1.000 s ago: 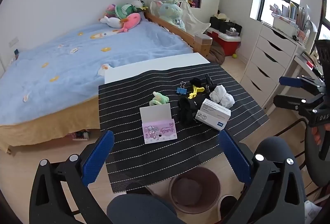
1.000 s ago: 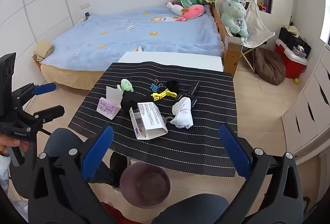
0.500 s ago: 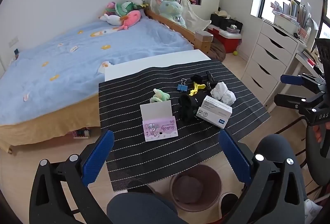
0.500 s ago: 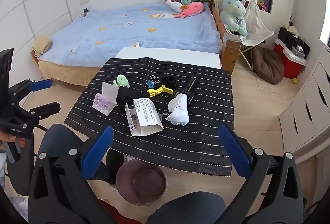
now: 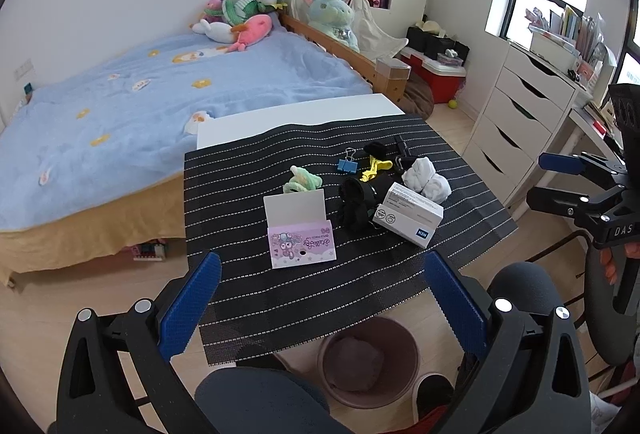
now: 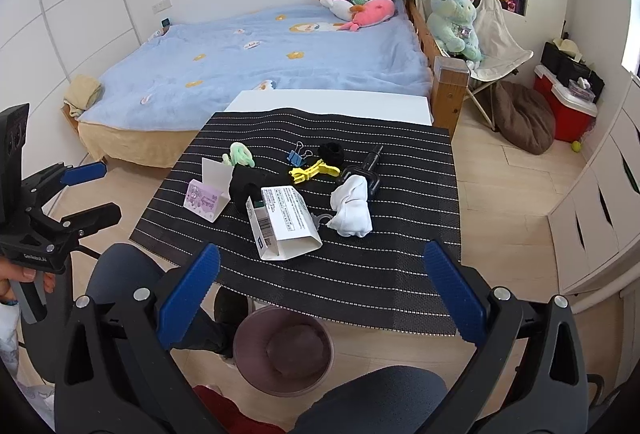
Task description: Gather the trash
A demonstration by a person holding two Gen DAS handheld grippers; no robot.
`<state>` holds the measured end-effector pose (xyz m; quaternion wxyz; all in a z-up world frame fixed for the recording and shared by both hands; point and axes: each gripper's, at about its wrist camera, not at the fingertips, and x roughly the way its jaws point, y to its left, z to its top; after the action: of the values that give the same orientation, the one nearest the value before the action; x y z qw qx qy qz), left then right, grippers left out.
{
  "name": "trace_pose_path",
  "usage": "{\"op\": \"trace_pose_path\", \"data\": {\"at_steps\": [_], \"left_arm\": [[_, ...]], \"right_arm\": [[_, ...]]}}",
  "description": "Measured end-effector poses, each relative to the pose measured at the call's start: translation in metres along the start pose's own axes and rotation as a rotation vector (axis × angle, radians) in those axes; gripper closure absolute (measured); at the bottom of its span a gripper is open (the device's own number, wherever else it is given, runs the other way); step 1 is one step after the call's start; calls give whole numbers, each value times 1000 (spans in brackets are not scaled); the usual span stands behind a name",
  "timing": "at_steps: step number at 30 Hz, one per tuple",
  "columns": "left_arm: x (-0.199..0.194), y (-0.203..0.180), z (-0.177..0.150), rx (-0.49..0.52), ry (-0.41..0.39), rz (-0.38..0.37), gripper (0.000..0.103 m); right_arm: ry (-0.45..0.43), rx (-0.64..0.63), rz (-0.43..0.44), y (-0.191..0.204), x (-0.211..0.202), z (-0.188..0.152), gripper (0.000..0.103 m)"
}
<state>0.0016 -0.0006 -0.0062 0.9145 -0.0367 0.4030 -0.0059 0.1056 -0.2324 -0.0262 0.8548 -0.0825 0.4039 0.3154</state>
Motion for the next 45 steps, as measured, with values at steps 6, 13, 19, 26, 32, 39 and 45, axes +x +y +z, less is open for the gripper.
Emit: {"op": "trace_pose_path", "data": {"at_steps": [6, 13, 19, 26, 32, 39, 45], "left_arm": [[1, 0, 1, 5, -10, 25, 5], [3, -3, 0, 29, -17, 39, 5], [3, -3, -2, 19, -15, 37, 5], [3, -2, -2, 8, -18, 41, 5], [3, -1, -2, 5, -19, 40, 5], [5, -1, -2, 4, -13, 37, 5], [8, -1, -1, 3, -8, 38, 5]], "right_arm": [[8, -1, -10, 1, 2, -4, 3], [7, 5, -12, -1, 2, -4, 3], [3, 6, -12, -1, 2, -3, 3], [1, 0, -8, 0, 2, -2, 3], [3, -1, -10, 1, 3, -2, 3], [9, -3, -9, 1, 5, -3, 3], [16, -6, -7, 2, 9, -4, 3]]}}
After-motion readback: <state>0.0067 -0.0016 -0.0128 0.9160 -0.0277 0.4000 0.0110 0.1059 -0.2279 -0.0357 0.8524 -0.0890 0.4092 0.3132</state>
